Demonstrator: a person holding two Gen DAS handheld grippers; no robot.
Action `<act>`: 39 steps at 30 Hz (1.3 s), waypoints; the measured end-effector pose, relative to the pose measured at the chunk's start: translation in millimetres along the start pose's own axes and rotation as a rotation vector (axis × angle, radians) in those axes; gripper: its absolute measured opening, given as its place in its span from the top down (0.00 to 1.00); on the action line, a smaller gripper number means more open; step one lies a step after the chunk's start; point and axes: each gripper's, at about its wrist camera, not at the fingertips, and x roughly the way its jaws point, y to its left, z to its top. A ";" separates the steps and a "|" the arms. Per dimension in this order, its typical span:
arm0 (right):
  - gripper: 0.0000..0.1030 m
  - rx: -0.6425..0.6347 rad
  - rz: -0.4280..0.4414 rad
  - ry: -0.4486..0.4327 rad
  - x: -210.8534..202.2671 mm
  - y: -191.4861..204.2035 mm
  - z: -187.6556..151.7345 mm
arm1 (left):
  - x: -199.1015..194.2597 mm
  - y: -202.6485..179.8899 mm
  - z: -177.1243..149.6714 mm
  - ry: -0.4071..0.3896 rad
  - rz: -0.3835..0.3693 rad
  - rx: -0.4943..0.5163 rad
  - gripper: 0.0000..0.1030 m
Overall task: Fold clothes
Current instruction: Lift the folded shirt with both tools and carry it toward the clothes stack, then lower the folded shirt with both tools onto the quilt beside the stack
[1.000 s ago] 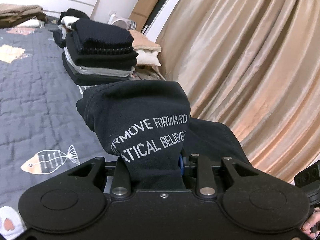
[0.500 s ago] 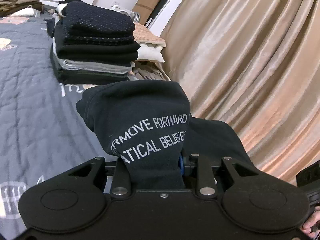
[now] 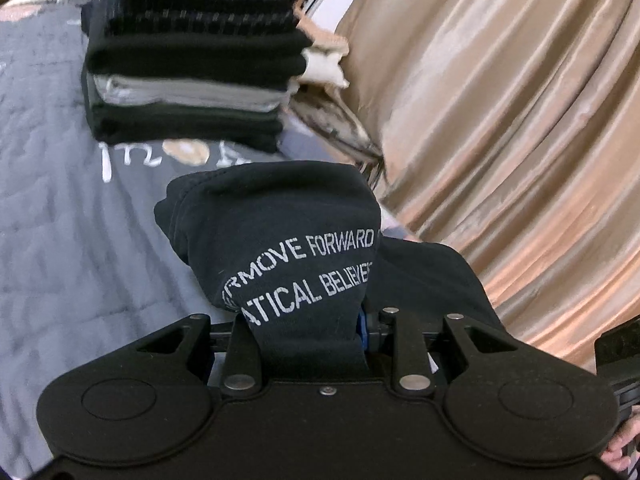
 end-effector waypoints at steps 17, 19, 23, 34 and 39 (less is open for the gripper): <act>0.43 0.036 -0.166 -0.187 -111.8 -28.7 -38.3 | -78.5 61.1 -0.8 -0.084 0.151 -0.120 0.32; 0.43 -0.003 -0.116 -0.239 -122.2 -11.5 -42.3 | -88.6 49.5 -5.8 -0.085 0.076 -0.125 0.32; 0.43 -0.063 -0.023 -0.275 -111.4 19.2 -44.1 | -89.6 13.6 -32.9 -0.055 -0.127 -0.152 0.28; 0.44 0.067 0.006 -0.205 -50.1 -25.6 -48.8 | -44.4 -6.3 -126.4 0.205 -0.270 -0.261 0.31; 0.44 0.060 0.006 -0.221 -57.4 -33.2 -54.8 | -64.4 7.2 -116.0 0.174 -0.272 -0.252 0.31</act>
